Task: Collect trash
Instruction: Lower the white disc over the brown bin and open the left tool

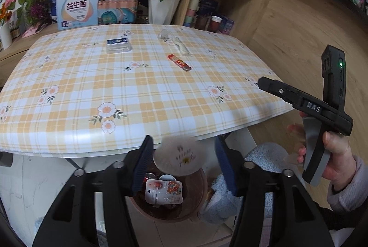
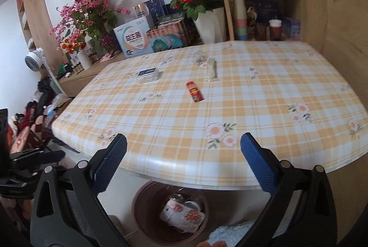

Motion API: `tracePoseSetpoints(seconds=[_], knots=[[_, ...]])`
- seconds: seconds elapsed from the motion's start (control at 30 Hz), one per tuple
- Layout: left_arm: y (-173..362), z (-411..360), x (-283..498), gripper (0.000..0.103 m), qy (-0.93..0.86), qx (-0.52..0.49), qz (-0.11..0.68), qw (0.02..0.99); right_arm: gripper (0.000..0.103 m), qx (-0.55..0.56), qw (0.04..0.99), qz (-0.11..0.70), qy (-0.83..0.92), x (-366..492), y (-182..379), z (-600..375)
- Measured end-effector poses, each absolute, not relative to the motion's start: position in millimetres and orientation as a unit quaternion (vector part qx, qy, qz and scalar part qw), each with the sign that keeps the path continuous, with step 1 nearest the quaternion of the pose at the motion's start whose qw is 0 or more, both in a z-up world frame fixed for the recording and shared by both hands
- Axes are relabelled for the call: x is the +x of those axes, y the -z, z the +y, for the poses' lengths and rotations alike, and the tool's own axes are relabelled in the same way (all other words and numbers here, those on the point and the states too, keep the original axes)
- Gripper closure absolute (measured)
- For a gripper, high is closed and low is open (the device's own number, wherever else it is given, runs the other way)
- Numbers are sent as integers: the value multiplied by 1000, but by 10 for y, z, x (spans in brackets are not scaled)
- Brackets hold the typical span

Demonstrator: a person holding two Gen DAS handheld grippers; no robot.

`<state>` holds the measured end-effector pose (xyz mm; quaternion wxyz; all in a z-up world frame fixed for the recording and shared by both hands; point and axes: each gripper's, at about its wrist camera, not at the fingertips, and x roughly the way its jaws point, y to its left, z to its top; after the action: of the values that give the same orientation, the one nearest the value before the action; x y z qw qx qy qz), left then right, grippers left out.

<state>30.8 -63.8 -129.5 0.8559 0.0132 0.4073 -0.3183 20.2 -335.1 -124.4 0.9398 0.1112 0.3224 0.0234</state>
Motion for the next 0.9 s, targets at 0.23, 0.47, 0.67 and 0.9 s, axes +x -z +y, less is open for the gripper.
tracePoseSetpoints(seconds=[0.23, 0.47, 0.67, 0.9], knots=[[1219, -591, 299, 14, 287, 18, 383, 878, 6, 101, 947, 303, -14, 140, 1207, -3350], [1168, -422, 340, 6, 235, 24, 355, 904, 6, 117, 945, 306, -12, 140, 1232, -3381], [1203, -343, 362, 6, 211, 30, 342, 915, 6, 107, 946, 306, -16, 136, 1247, -3336], [1202, -252, 406, 6, 179, 32, 336, 924, 6, 104, 944, 314, -11, 160, 1256, -3310]])
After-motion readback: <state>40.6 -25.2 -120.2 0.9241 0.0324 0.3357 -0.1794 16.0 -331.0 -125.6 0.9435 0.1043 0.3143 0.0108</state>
